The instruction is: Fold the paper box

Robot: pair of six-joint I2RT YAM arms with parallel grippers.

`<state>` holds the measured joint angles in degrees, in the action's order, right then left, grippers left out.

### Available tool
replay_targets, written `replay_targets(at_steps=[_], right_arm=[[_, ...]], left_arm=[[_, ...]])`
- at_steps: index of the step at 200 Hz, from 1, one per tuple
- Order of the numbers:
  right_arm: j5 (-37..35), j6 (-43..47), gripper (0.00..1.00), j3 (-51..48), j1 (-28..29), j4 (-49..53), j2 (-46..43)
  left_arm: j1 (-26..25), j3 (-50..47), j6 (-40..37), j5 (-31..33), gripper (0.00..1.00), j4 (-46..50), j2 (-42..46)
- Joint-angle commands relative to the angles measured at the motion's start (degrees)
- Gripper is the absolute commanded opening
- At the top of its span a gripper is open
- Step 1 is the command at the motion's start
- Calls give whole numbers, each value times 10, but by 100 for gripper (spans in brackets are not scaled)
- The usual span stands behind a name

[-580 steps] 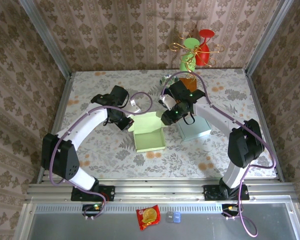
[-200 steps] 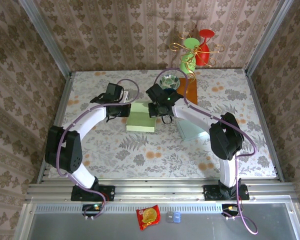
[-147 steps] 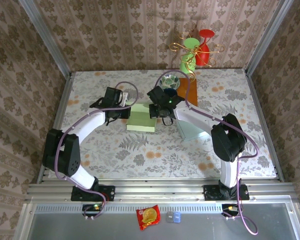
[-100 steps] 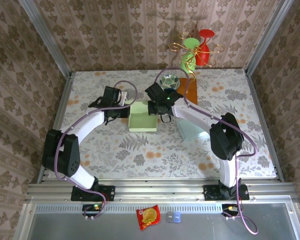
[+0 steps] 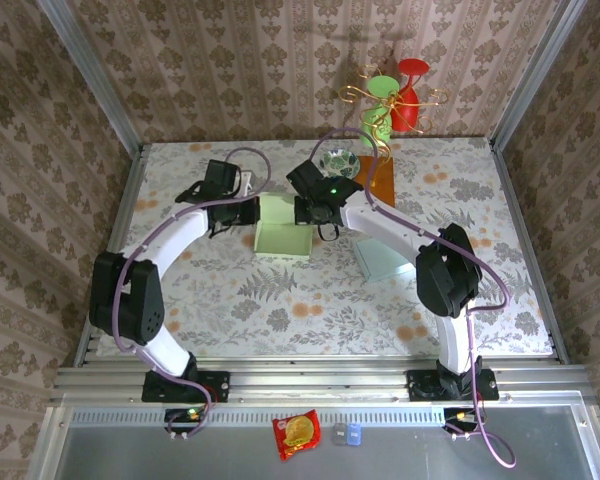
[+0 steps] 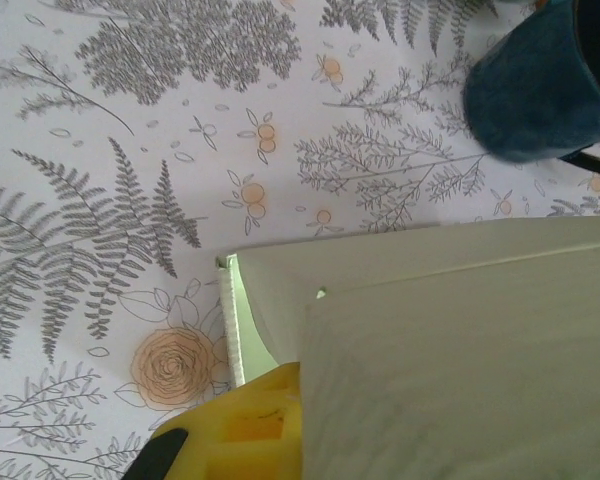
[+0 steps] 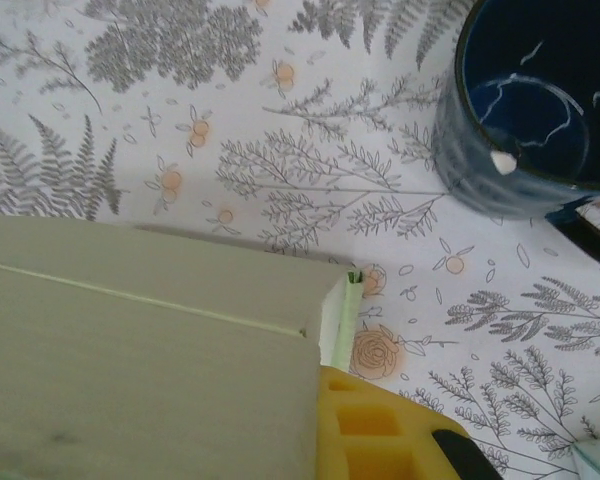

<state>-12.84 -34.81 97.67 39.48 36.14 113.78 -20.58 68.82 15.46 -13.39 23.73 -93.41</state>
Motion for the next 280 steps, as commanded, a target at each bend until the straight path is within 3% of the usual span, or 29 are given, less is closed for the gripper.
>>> replay_targets(at_steps=[1,78,108,133,158,176,218,251,280], right_arm=[[38,-8,0,-26,8,-68,-11],[18,25,0,-120,19,-124,-48],[14,9,24,-99,21,-69,-62],[65,-47,41,-75,21,-5,-83],[126,-154,51,-109,20,-5,-136],[161,-252,53,-160,14,-39,-183],[130,-522,54,-265,12,-175,-277],[91,-721,53,-278,23,-236,-263],[79,-771,52,-232,23,-233,-215]], left_arm=[[-11,-28,5,-50,0,-44,5],[-30,-145,-15,-21,0,-152,42],[-36,-163,-11,15,0,-151,58],[-40,-170,-6,41,0,-147,66],[-48,-171,-1,56,0,-143,69],[-52,-171,0,67,0,-141,71],[-71,-172,7,83,0,-140,77],[-74,-179,12,95,0,-140,87],[-76,-187,17,101,0,-143,93]])
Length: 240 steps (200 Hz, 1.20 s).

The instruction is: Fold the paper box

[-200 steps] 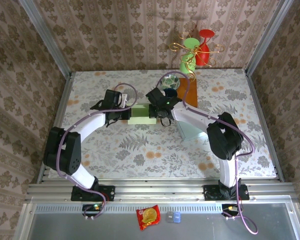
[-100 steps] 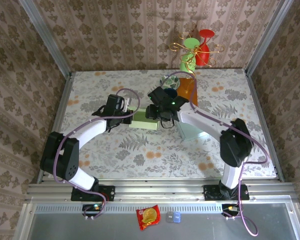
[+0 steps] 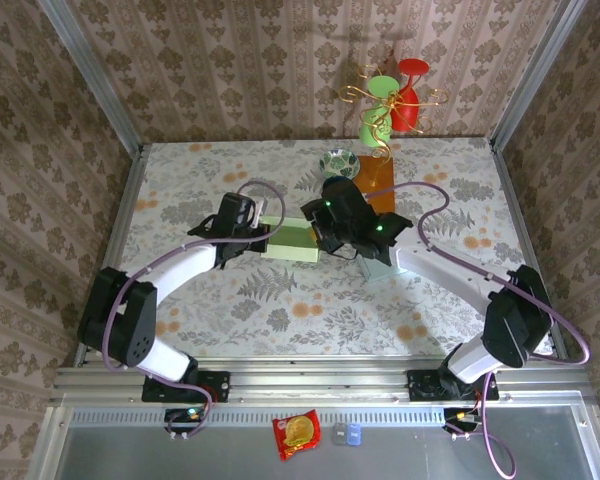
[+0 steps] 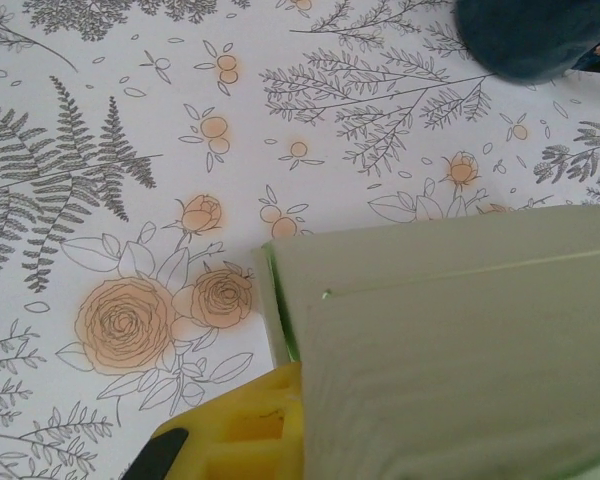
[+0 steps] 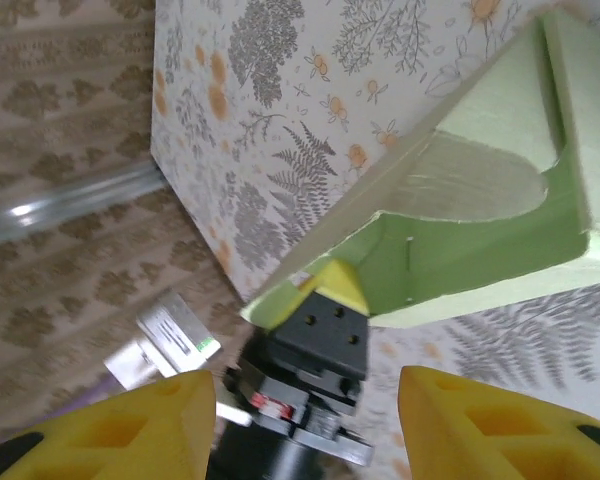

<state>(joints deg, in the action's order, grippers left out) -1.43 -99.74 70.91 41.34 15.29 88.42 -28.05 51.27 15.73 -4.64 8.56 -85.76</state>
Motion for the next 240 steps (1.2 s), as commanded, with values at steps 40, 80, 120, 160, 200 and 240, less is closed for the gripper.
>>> replay_targets(at_steps=[40,80,120,160,200,240], right_arm=[[-8,-162,46,79,5,9,91],[-5,-187,42,80,1,3,114],[12,-200,34,82,-2,-2,128],[17,-206,27,76,-3,-3,129],[21,-210,22,72,-7,-13,131],[30,-221,8,60,-10,-35,136]], left_arm=[[-7,-13,18,22,0,8,20],[-11,-15,18,27,0,9,20],[-12,-19,19,30,0,8,20],[-13,-19,19,33,0,7,21],[-15,-19,19,34,0,6,22],[-16,-21,20,36,0,1,28]])
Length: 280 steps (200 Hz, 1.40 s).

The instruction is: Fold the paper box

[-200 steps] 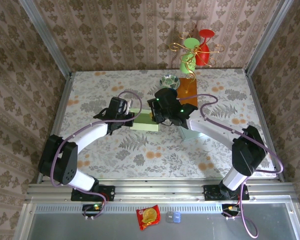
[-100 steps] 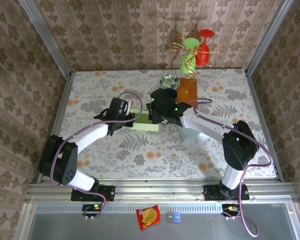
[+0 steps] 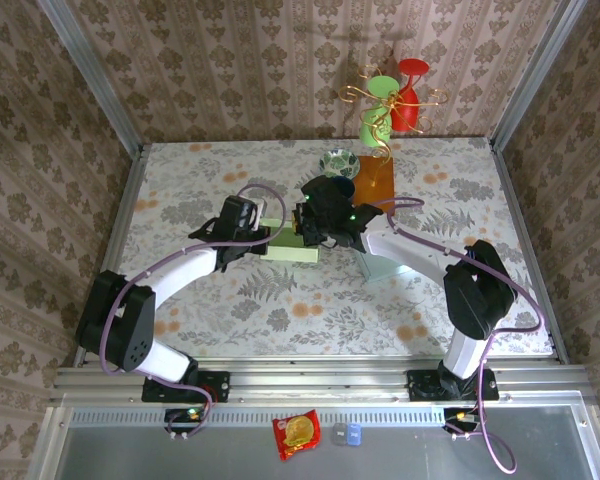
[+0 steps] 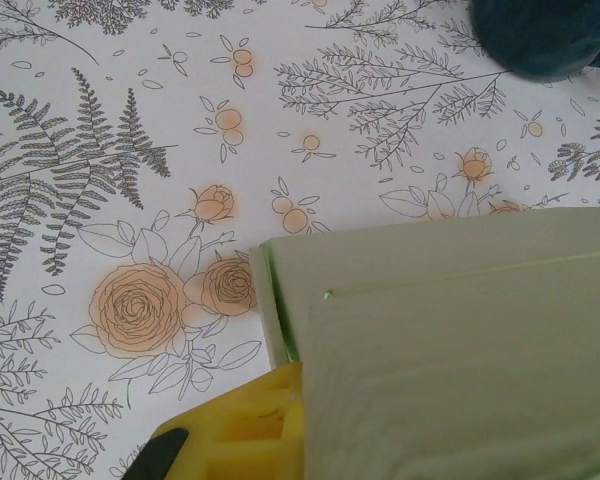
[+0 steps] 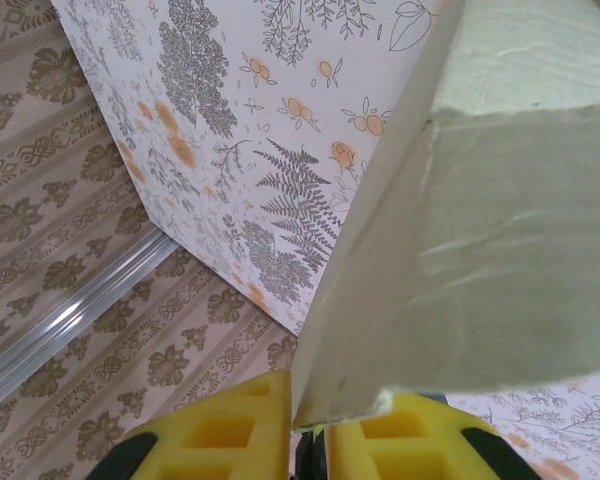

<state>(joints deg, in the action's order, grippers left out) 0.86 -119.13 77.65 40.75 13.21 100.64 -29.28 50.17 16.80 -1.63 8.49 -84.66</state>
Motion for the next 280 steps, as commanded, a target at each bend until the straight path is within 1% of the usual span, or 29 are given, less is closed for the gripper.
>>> replay_targets(at_steps=[1,11,18,49,98,120,148,164,175,191,194,217,234,252,280], right_arm=[[7,-27,7,-7,-5,-15,13],[9,-28,2,-10,-6,-20,14],[11,-29,0,-11,-7,-21,13],[12,-29,0,-14,-7,-26,12],[21,-24,0,-27,-7,-43,12],[26,-20,0,-35,-7,-51,9],[33,-11,0,-42,-8,-59,6],[39,-4,0,-46,-7,-62,3],[42,1,0,-49,-7,-62,1],[43,7,0,-55,-6,-64,-5],[43,9,0,-56,-6,-64,-7],[48,18,0,-67,-4,-72,-14],[55,25,0,-81,-1,-90,-15],[64,36,0,-99,2,-115,-19],[70,46,0,-128,6,-137,-32]], left_arm=[[-3,-10,10,6,0,1,17],[-3,-10,8,6,0,0,20],[-3,-11,7,6,6,2,22],[-3,-9,12,6,27,10,31],[-3,-10,23,-6,48,30,65],[-3,-13,37,-23,54,48,89],[-1,-23,72,-57,58,78,134],[12,-38,123,-97,60,80,164],[20,-45,163,-112,61,83,186],[28,-44,207,-111,61,107,220],[44,-42,214,-111,61,111,226],[78,-22,249,-110,58,145,256],[102,-5,255,-128,58,164,251],[121,9,264,-155,57,180,222],[129,11,267,-195,55,184,166]])
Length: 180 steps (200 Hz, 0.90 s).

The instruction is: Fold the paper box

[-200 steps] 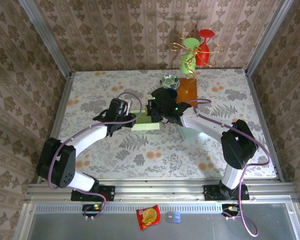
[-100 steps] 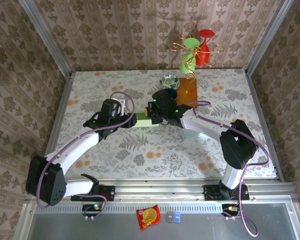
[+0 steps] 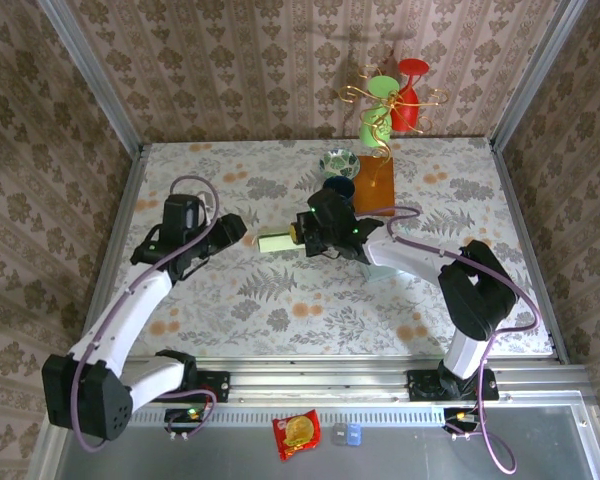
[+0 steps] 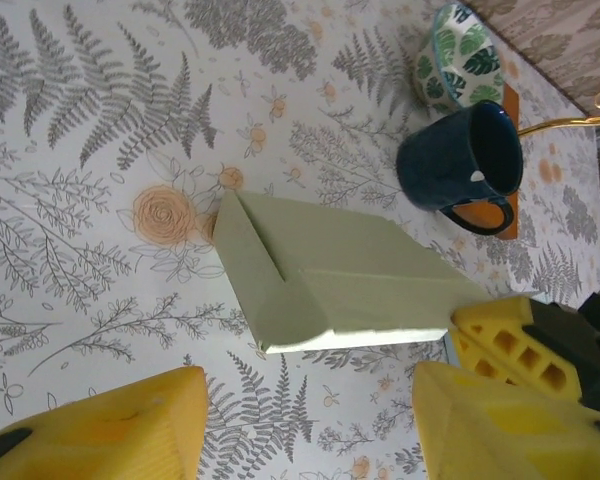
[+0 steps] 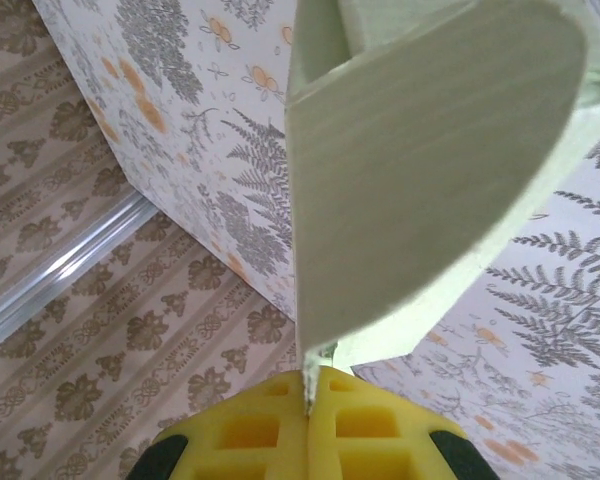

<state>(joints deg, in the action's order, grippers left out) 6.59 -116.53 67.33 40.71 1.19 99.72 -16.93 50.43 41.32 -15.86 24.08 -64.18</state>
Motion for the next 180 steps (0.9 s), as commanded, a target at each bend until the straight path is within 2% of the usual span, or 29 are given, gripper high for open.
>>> replay_targets(at_steps=[1,81,140,180], right_arm=[[13,21,0,-26,7,-16,-23],[52,57,0,-98,10,-72,-24],[54,67,13,-119,10,-66,-24],[56,75,19,-122,8,-56,-27]], left_arm=[[6,9,22,-55,55,27,-39],[2,-43,29,-107,51,-95,-129],[-3,-68,20,-122,50,-153,-197],[-6,-71,11,-124,44,-174,-225]])
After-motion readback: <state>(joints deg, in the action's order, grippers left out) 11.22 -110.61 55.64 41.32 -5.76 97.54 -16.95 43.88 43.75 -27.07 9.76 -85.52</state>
